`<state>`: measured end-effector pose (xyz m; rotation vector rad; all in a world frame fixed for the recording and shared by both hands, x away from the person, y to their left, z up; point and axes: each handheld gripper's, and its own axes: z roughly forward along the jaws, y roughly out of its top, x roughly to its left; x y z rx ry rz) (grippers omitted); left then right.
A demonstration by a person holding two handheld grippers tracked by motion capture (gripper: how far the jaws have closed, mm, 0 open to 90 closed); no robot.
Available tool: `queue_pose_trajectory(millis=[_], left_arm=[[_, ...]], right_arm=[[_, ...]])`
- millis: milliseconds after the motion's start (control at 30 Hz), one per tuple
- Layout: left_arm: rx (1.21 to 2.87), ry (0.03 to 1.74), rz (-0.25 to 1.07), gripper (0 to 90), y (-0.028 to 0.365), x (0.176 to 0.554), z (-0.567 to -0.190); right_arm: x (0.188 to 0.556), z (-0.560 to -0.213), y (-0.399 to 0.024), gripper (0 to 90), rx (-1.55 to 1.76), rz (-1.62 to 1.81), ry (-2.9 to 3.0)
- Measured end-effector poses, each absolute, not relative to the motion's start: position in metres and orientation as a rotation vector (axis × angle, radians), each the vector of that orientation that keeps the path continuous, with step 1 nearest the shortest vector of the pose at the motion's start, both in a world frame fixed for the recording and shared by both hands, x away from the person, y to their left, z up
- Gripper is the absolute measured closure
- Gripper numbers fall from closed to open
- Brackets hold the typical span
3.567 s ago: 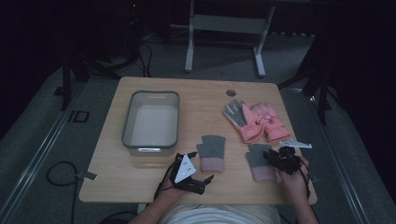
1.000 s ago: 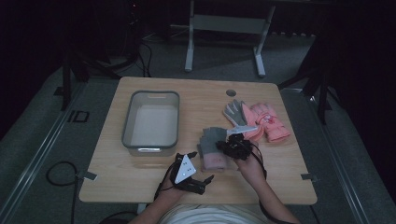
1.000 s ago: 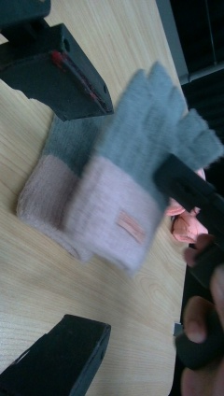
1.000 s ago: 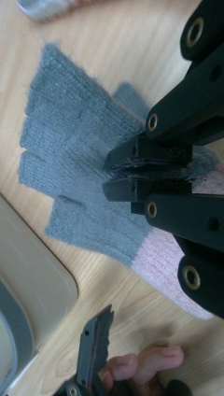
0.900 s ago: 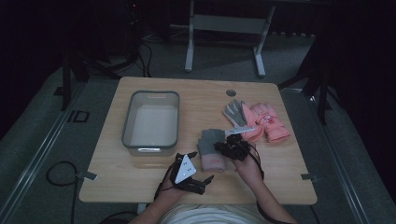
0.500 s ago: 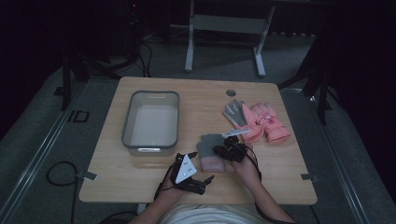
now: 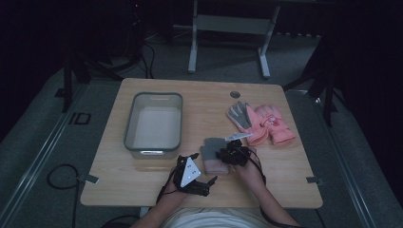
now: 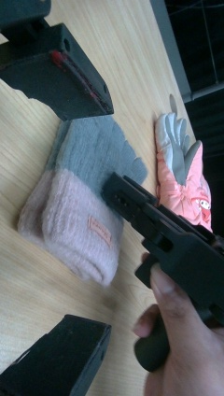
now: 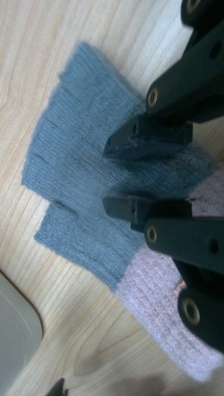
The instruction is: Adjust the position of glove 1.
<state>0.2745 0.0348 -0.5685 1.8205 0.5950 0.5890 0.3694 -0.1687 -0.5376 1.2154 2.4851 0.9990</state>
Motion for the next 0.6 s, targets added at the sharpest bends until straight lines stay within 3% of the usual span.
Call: queue_pose_trajectory(millis=[233, 367, 600], left_arm=[[1.874, 0.605, 0.608, 0.0, 0.032, 0.278, -0.555], [1.999, 0.675, 0.525, 0.0, 0.025, 0.287, -0.544], [2.124, 0.517, 0.472, 1.9, 0.005, 0.303, -0.540]], right_arm=[[0.373, -0.504, -0.194, 63.9, 1.193, 1.056, 2.408], [0.381, -0.496, -0.211, 64.1, 1.228, 1.062, 2.359], [0.390, -0.499, -0.212, 63.4, 1.287, 1.084, 2.354]])
